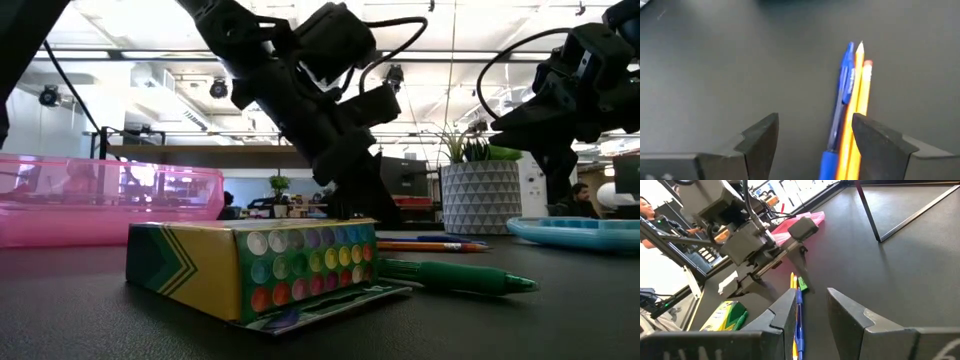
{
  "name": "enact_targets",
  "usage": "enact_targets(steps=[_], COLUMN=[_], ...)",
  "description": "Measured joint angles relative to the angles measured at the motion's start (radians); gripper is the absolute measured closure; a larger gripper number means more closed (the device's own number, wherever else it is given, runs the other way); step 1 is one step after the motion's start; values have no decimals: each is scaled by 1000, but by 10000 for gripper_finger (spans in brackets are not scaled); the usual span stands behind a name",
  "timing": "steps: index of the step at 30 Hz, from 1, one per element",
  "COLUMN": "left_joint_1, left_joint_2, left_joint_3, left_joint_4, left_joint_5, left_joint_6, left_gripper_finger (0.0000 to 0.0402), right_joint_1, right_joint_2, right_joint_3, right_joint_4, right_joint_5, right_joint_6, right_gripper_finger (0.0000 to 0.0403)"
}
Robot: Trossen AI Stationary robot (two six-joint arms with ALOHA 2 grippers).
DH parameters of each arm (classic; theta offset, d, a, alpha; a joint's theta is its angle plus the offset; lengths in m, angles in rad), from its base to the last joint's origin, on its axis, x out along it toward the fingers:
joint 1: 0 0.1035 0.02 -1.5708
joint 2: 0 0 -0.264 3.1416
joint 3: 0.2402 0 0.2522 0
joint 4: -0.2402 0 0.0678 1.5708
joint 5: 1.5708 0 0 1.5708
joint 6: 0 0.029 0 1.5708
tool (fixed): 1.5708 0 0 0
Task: Pack school essentials
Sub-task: Put the blue pen into the pencil box
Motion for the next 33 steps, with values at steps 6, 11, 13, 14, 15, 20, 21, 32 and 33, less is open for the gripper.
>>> enact_targets(steps=[6,11,13,14,15,20,21,32,33], left_joint_1=[4,6,7,8,8,17,17,10,10], left_joint_2=[17,31,31,31,32,33,33,33,33], left_joint_3=[1,-1,-2,-2,-3,-4,-4,-11,-13], left_joint_4=[7,26,24,25,23,23,23,21,23], left_joint_5=[-3,-17,-24,-34,-46,-72,-71,-67,-63], left_joint_6=[10,10,15,21,35,64,61,59,58], left_gripper_finger=[164,165,165,165,165,165,165,234,247], right_joint_1=[0,0,0,0,0,0,0,0,0], right_joint_2=[0,0,0,0,0,0,0,0,0], right_joint_3=[0,0,0,0,0,0,0,0,0], right_joint_4=[0,0,0,0,0,0,0,0,0], right_joint_5=[0,0,0,0,0,0,0,0,0], right_joint_6=[0,0,0,0,0,0,0,0,0], right_gripper_finger=[305,305,305,305,305,305,305,305,305])
